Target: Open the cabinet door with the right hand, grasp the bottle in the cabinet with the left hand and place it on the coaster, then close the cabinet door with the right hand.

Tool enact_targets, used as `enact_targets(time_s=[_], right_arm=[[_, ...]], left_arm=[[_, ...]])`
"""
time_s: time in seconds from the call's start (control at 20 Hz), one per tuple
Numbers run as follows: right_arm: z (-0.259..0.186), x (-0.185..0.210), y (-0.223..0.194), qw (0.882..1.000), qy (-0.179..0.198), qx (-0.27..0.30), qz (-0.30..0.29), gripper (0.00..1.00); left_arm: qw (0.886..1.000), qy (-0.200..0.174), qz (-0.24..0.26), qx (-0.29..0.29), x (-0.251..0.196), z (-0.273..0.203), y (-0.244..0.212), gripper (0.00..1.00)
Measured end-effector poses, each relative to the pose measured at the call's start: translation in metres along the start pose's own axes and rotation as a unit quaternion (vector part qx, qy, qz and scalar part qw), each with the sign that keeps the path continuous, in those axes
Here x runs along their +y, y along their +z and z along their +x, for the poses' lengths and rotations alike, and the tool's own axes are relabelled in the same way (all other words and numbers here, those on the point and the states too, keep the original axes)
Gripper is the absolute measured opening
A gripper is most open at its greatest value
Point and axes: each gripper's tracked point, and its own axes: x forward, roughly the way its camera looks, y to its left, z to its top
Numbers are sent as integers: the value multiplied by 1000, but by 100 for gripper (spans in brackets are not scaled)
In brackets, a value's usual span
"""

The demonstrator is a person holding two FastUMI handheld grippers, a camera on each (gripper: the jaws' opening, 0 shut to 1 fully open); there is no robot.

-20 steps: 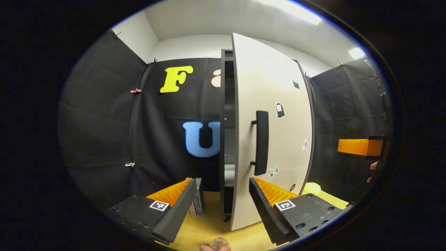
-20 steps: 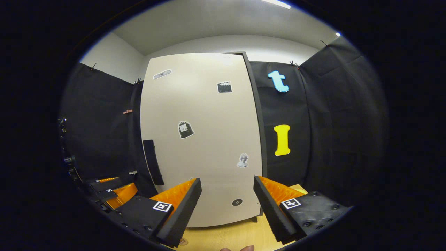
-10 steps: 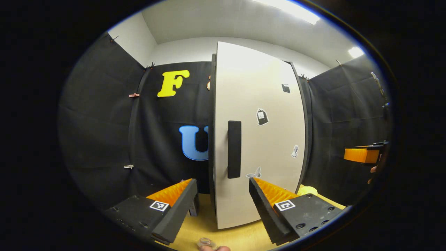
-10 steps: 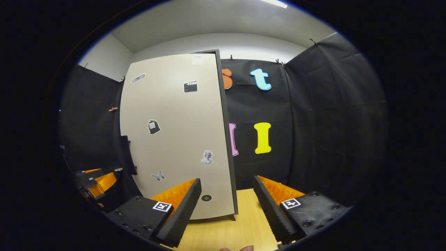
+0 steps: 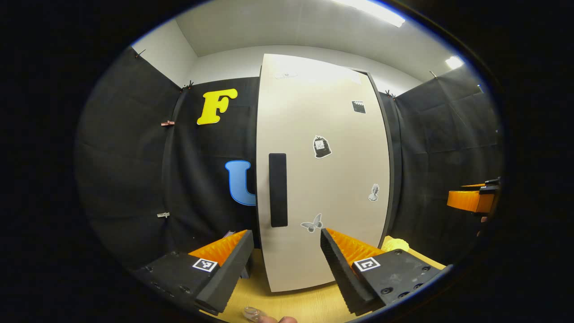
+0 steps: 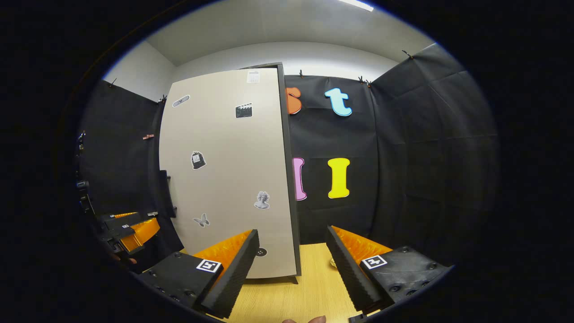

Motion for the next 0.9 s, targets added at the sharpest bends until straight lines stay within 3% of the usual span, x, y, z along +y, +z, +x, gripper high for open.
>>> enact_targets(time_s=[0.9], right_arm=[[11,-4,2,1000,15,2,12,98]], left_arm=[[1000,0,10,4,-21,15,12,95]])
